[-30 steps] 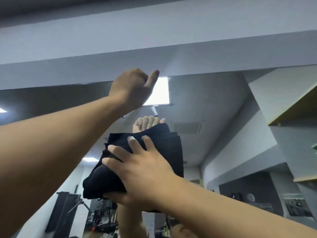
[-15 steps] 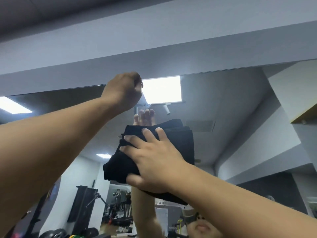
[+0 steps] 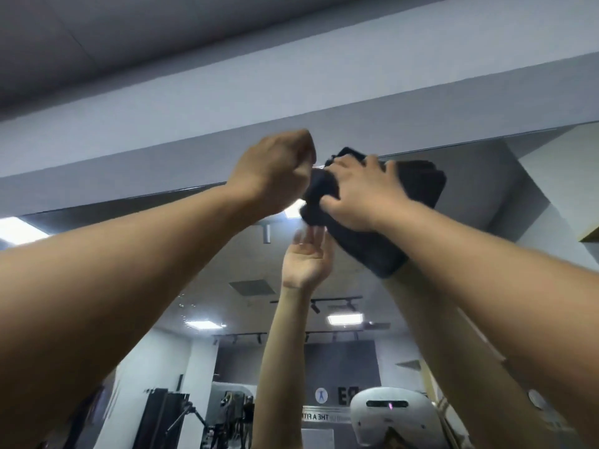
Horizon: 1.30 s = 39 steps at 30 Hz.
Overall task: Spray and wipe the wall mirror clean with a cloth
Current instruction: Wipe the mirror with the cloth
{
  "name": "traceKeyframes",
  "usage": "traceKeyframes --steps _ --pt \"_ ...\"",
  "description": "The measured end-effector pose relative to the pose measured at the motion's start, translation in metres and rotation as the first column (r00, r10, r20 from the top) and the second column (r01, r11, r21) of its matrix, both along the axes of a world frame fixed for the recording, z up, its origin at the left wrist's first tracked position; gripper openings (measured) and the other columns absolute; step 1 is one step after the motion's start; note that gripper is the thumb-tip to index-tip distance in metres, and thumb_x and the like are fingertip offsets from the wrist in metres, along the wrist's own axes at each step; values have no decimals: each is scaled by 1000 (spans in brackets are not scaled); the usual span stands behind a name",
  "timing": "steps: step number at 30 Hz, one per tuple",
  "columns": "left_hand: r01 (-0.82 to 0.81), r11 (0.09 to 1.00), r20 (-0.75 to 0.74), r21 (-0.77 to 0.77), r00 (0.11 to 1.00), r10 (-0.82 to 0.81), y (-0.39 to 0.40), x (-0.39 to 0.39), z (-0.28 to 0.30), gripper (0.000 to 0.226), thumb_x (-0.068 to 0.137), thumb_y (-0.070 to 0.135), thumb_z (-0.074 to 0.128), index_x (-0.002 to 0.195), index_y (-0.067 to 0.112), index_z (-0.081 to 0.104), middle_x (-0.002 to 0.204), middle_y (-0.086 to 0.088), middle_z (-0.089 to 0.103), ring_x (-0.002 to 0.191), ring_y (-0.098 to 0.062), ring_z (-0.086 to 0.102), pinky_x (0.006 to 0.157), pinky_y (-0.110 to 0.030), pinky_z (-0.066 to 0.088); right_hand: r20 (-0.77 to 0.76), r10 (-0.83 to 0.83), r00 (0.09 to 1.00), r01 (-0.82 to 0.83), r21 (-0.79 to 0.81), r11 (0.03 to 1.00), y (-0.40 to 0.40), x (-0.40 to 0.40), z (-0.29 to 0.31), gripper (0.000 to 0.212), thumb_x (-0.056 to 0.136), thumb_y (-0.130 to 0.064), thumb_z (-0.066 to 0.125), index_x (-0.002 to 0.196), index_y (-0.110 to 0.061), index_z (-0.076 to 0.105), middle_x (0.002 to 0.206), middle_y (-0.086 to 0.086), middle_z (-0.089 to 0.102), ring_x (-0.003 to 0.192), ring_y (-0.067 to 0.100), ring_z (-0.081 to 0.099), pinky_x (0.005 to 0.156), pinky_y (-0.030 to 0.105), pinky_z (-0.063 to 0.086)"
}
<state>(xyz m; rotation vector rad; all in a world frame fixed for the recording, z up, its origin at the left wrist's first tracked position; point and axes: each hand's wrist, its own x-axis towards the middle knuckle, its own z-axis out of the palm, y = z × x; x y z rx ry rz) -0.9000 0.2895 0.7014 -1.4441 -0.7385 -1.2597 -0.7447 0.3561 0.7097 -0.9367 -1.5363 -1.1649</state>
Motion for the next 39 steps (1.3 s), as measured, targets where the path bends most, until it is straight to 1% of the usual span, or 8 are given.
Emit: traceKeyframes --steps 4,6,13,21,24,30,35,39 --pt "-55 998 -46 -23 997 54 10 -28 -2 20 96 15 48 103 13 67 107 -7 70 99 -33 61 83 -41 51 -305 -13 952 -7 -64 998 -4 0 40 61 92 -47 42 145 -17 41 152 12 36 139 43 29 112 60 22" --pt "-70 997 -38 -39 997 68 17 -42 -1 20 95 10 49 102 14 67 107 -6 70 100 -32 61 84 -39 50 -365 -29 930 -2 -85 996 -5 -9 42 60 91 -44 41 144 -14 41 151 13 37 139 44 28 113 59 21" --pt "-1 991 173 -134 985 25 21 -89 5 33 99 14 46 118 25 71 127 -1 69 117 -27 60 98 -36 48 96 -27 995 24 33 999 -2 -75 -45 64 89 -54 45 146 -24 39 156 4 34 136 39 31 109 57 22" --pt "-37 927 231 -372 964 131 36 -112 -2 48 108 41 44 154 26 43 156 -2 46 133 -31 54 106 -49 48 533 -30 846 38 -4 999 -4 -106 -152 77 90 -59 54 154 -27 29 164 3 21 148 41 13 118 63 7" --pt "-65 914 207 -401 965 159 42 -115 -3 52 108 44 46 156 26 39 160 -2 43 140 -26 46 113 -48 41 574 -28 818 35 -2 999 0 -103 -158 74 91 -60 53 154 -29 29 165 0 20 148 40 14 117 60 8" --pt "-120 932 198 -342 960 197 48 -136 4 57 102 38 58 155 28 41 163 0 37 147 -26 36 120 -45 33 447 -22 894 20 10 1000 1 -101 -109 71 89 -61 51 153 -36 31 164 -6 24 145 30 25 117 56 19" --pt "-82 933 203 -350 966 162 55 -155 5 56 104 41 57 156 28 41 163 -5 37 147 -30 39 118 -47 35 106 -39 994 38 6 999 -2 -90 -36 67 91 -59 47 152 -34 33 161 -5 28 142 31 30 112 54 23" --pt "-131 928 165 -348 966 198 62 -167 6 50 107 48 42 156 36 36 163 -1 34 148 -28 34 118 -52 34 -182 -35 983 34 -7 999 -1 -80 6 65 92 -58 44 148 -26 38 153 3 36 137 38 33 111 57 25"
